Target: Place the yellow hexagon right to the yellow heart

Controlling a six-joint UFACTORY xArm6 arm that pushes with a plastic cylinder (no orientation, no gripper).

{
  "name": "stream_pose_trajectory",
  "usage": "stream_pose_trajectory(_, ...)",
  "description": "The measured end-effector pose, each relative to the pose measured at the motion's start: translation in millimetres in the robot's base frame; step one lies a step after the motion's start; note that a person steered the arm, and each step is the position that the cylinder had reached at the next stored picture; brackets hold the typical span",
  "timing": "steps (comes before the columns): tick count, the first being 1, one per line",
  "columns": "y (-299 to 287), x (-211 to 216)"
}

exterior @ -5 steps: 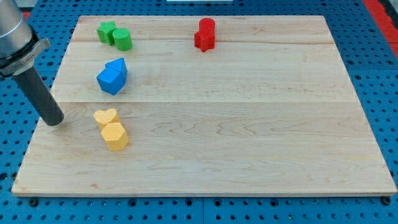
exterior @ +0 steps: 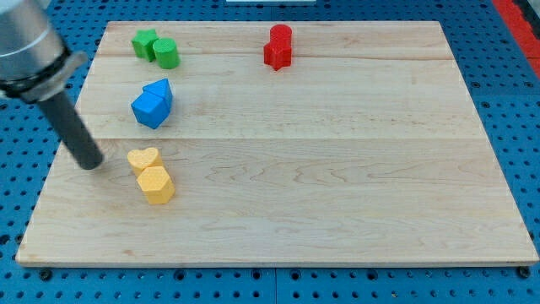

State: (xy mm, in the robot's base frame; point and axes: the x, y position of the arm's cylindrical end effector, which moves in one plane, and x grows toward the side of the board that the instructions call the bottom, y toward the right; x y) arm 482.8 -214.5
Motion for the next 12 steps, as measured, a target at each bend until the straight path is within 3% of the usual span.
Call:
stream_pose_trajectory(1, 27.9, -1.8)
stream_pose_trajectory(9, 15.2, -1.6)
stream_pose_trajectory(11, 30.0, 50.6)
stream_pose_trajectory(12, 79.4, 64.6)
